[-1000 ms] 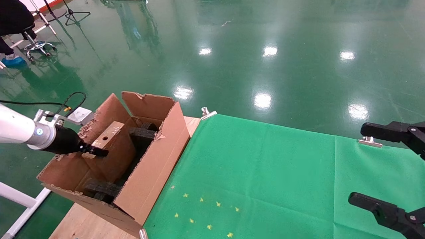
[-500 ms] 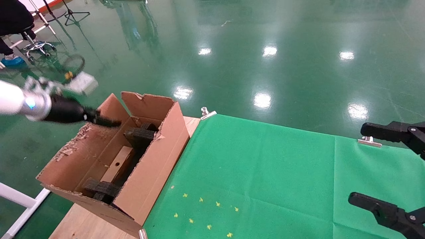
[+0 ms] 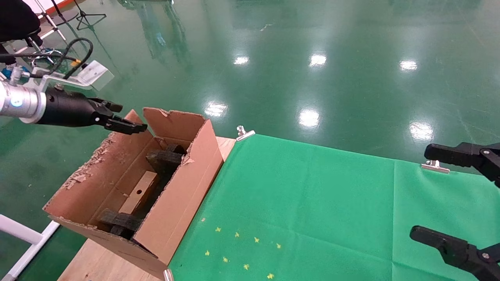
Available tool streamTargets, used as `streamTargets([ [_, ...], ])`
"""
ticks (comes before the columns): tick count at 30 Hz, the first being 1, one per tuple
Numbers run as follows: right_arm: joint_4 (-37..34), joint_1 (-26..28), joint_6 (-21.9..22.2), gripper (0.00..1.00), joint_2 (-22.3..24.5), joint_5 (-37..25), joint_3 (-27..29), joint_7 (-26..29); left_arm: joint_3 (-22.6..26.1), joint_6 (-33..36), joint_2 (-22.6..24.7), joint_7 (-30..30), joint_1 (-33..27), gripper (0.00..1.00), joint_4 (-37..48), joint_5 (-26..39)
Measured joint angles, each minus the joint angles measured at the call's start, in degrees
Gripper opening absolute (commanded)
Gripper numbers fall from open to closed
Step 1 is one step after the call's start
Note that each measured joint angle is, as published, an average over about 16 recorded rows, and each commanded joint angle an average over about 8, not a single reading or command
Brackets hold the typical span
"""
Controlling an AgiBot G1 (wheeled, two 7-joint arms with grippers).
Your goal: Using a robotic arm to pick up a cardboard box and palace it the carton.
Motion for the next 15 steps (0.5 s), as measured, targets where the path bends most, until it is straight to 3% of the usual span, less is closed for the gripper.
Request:
streamTargets([
  [15,0.0,0.0,0.0,1.0,0.0,0.0,0.0,0.0,-4.2,2.1,0.1,2.7,6.7,1.0,-6.4,-8.6],
])
